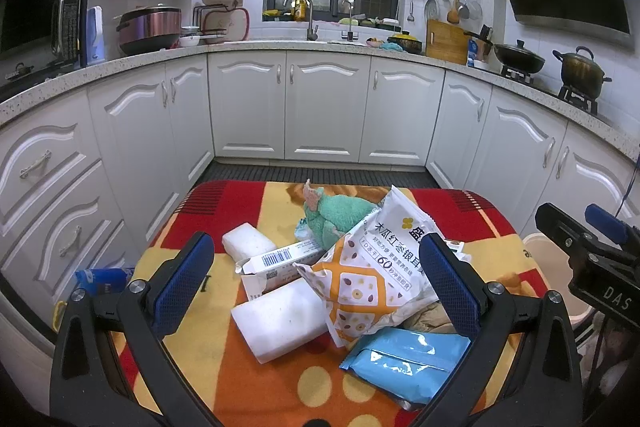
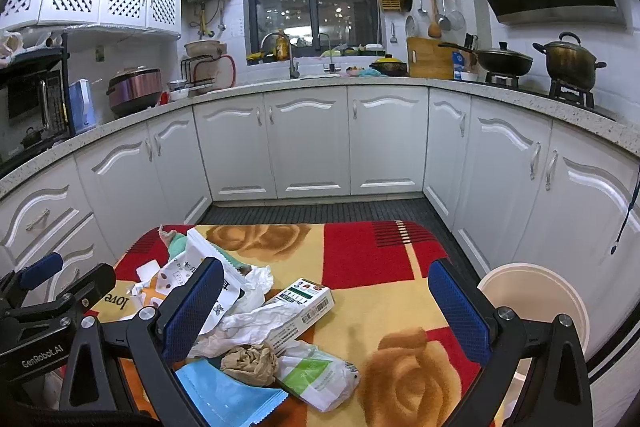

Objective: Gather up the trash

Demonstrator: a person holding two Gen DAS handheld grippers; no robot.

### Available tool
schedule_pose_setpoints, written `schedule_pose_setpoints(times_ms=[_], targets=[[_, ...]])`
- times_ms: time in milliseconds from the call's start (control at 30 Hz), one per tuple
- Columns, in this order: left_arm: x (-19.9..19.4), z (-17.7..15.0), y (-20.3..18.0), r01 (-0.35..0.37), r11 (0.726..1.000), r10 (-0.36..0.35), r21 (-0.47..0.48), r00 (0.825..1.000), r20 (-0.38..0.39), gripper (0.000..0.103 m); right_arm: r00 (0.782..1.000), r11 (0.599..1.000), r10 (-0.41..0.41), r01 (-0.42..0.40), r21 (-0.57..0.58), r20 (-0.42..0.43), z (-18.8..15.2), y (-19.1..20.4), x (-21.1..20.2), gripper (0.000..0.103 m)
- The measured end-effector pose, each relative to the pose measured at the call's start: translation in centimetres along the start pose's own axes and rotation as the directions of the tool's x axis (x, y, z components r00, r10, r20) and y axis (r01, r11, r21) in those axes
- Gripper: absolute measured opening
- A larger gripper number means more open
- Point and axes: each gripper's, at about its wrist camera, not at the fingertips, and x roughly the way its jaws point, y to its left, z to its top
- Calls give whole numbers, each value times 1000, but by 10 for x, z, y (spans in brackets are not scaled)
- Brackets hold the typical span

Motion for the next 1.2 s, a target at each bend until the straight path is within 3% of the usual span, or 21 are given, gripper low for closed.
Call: schedule_pose_setpoints(times_ms=[1200], targets=[[10, -4, 15, -4, 999, 2, -34, 999, -37, 102, 999, 999, 4, -6, -34, -41, -12, 3, 8, 103]])
